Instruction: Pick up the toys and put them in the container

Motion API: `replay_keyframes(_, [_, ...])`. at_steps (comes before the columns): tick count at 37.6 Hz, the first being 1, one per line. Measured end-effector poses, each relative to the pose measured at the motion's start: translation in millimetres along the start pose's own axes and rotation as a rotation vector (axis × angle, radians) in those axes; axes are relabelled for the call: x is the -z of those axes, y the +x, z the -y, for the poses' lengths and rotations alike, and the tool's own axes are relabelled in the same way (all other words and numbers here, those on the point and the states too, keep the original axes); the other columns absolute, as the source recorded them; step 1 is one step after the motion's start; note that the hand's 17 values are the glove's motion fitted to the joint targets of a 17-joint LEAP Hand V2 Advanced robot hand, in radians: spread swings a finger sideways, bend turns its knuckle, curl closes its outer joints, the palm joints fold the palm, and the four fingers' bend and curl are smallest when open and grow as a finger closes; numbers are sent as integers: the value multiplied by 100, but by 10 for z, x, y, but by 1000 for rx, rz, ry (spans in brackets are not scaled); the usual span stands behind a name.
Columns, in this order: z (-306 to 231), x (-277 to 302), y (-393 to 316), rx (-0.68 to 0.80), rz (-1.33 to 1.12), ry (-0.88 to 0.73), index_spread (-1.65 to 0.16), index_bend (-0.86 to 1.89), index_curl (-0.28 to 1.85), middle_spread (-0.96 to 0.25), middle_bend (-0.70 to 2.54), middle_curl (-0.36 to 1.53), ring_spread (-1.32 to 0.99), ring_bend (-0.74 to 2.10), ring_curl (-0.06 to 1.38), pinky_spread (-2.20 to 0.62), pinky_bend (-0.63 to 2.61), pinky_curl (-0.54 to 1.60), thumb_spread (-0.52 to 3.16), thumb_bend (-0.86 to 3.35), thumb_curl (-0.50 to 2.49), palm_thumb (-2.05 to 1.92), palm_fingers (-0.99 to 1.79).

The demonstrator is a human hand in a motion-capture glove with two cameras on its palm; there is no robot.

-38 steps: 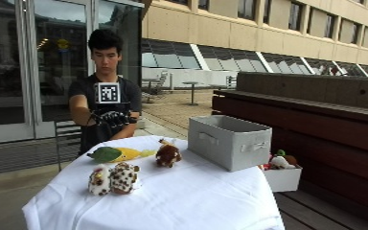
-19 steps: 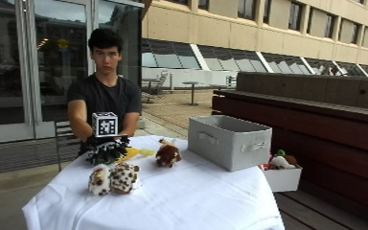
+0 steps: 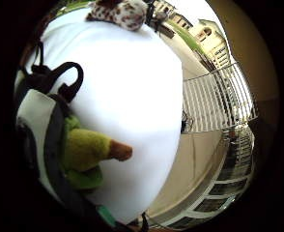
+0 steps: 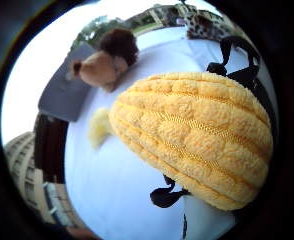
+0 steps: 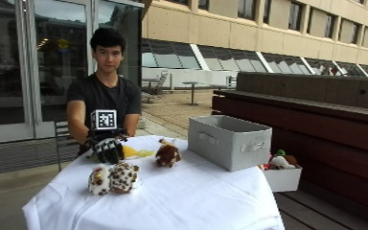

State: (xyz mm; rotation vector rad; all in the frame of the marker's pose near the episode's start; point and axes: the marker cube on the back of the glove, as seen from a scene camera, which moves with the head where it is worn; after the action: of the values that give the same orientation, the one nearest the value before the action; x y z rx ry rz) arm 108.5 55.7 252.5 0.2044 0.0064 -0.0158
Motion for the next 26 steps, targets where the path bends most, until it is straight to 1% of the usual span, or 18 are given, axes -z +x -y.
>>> replay_keyframes(3, [44, 77, -38, -41, -27, -42, -27, 57, 36, -28, 68, 49, -39, 92, 42, -45, 67, 33, 88, 27, 36, 69, 140])
replay_keyframes(5, [143, 82, -4, 19, -35, -40, -25, 63, 39, -28, 72, 50, -39, 94, 43, -46, 64, 32, 76, 29, 40, 77, 140])
replay_keyframes(6, [178, 79, 7, 39, -35, -40, -25, 63, 39, -27, 73, 50, -38, 94, 43, -47, 65, 32, 75, 26, 40, 73, 138])
replay_keyframes(7, [187, 82, -3, 20, -33, -50, -23, 69, 42, -27, 76, 51, -37, 99, 45, -47, 60, 31, 72, 36, 43, 89, 143])
replay_keyframes(8, [181, 93, -38, -46, -31, -67, -23, 67, 41, -27, 77, 51, -37, 97, 44, -47, 63, 32, 64, 30, 43, 83, 139])
replay_keyframes(10, [196, 143, -129, -220, -30, -100, -21, 72, 44, -25, 80, 52, -35, 102, 45, -47, 61, 32, 63, 38, 46, 94, 142])
replay_keyframes(11, [238, 189, -156, -249, -28, -108, -20, 73, 45, -25, 81, 53, -34, 103, 46, -47, 61, 32, 61, 39, 47, 95, 142])
replay_keyframes(12, [300, 250, -159, -211, -25, -112, -19, 74, 45, -24, 84, 53, -32, 104, 46, -46, 61, 32, 59, 39, 48, 96, 141])
replay_keyframes(14, [466, 411, -133, -35, -17, -110, -18, 74, 46, -23, 88, 55, -32, 106, 47, -47, 62, 33, 52, 37, 49, 94, 139])
replay_keyframes(15, [553, 509, -133, 27, -17, -105, -17, 74, 47, -24, 89, 55, -34, 108, 47, -48, 64, 33, 48, 34, 50, 92, 138])
replay_keyframes(16, [631, 625, -156, 47, -18, -103, -18, 70, 46, -25, 92, 56, -35, 108, 48, -47, 68, 35, 46, 29, 49, 85, 135])
replay_keyframes(17, [700, 762, -203, 31, -21, -106, -18, 69, 47, -26, 93, 56, -36, 110, 48, -47, 70, 36, 45, 25, 49, 79, 131])
replay_keyframes(20, [931, 1239, -425, -78, -23, -103, -20, 61, 47, -28, 95, 58, -37, 115, 49, -47, 77, 38, 47, 20, 51, 72, 124])
replay_keyframes(21, [1049, 1386, -495, -68, -19, -70, -21, 59, 46, -29, 95, 58, -38, 116, 50, -47, 79, 39, 47, 19, 51, 71, 122])
replay_keyframes(23, [1319, 1666, -648, 11, -6, 15, -22, 56, 47, -29, 96, 58, -38, 117, 50, -47, 81, 40, 47, 17, 53, 70, 121])
replay_keyframes(26, [1659, 2066, -1011, 71, 11, 76, -23, 53, 47, -30, 98, 59, -38, 119, 51, -47, 83, 41, 48, 16, 55, 69, 119])
